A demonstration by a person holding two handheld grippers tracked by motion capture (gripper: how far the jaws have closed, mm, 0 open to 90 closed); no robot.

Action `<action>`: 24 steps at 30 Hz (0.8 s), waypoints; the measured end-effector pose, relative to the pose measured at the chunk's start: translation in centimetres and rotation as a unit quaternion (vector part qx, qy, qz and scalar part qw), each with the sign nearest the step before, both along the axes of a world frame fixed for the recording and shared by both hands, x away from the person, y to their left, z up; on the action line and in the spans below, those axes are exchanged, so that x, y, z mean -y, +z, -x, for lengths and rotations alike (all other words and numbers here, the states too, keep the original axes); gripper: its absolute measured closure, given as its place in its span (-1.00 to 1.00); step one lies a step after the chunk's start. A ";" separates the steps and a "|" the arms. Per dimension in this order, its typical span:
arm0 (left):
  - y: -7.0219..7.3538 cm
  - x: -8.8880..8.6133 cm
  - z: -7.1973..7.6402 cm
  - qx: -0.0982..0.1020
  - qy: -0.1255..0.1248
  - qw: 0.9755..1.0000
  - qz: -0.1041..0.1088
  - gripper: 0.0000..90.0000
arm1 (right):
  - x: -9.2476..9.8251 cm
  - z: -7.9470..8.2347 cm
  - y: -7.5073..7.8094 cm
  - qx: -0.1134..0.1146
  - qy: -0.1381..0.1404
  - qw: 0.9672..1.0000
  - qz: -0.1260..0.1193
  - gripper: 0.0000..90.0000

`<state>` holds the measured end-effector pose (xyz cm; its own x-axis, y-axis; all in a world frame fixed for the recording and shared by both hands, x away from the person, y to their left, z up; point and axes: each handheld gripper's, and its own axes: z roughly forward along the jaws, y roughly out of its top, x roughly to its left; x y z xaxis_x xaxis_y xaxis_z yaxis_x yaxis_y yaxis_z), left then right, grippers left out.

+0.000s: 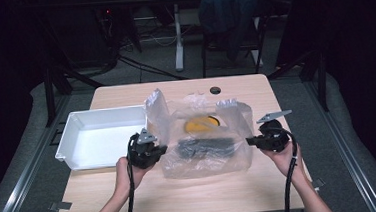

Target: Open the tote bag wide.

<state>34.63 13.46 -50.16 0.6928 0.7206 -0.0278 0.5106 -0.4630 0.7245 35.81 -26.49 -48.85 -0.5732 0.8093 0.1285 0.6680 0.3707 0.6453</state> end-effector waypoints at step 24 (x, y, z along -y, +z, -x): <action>-1.3 -0.1 -0.3 -0.023 -0.009 0.999 -0.021 0.92 | -1.6 1.5 0.6 0.063 0.040 0.997 0.021 0.96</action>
